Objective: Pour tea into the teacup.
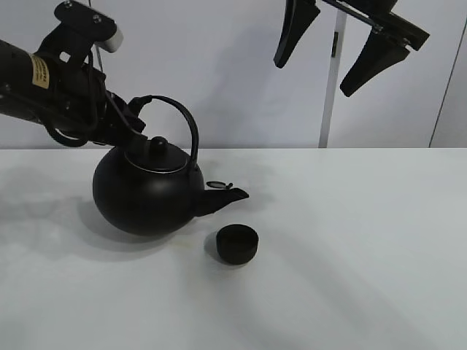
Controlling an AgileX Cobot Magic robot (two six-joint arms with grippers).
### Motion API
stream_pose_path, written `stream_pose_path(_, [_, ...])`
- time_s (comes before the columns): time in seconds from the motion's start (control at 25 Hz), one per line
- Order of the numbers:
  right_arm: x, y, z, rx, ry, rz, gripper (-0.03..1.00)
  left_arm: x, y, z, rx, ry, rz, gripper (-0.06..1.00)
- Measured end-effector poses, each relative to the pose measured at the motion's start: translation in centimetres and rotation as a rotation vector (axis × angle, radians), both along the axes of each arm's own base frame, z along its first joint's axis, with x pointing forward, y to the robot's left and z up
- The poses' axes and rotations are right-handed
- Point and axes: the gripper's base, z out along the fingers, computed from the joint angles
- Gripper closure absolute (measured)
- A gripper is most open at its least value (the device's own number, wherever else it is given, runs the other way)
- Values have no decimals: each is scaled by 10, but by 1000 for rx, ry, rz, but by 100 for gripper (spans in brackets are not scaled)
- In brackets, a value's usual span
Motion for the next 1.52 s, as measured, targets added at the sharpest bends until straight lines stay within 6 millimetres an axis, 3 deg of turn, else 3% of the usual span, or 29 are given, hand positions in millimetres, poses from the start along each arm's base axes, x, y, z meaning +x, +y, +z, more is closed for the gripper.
stream_pose_path(0.72, [0,0,0,0,0,0,36,-1,10,-3,-141,-19,38,82])
stream_pose_path(1.32, [0,0,0,3,-2,6,36,-38,43,-33,-324,-43,212,82])
stream_pose_path(1.52, [0,1,1,17,1,5,36,-59,51,-43,-364,-75,232,82])
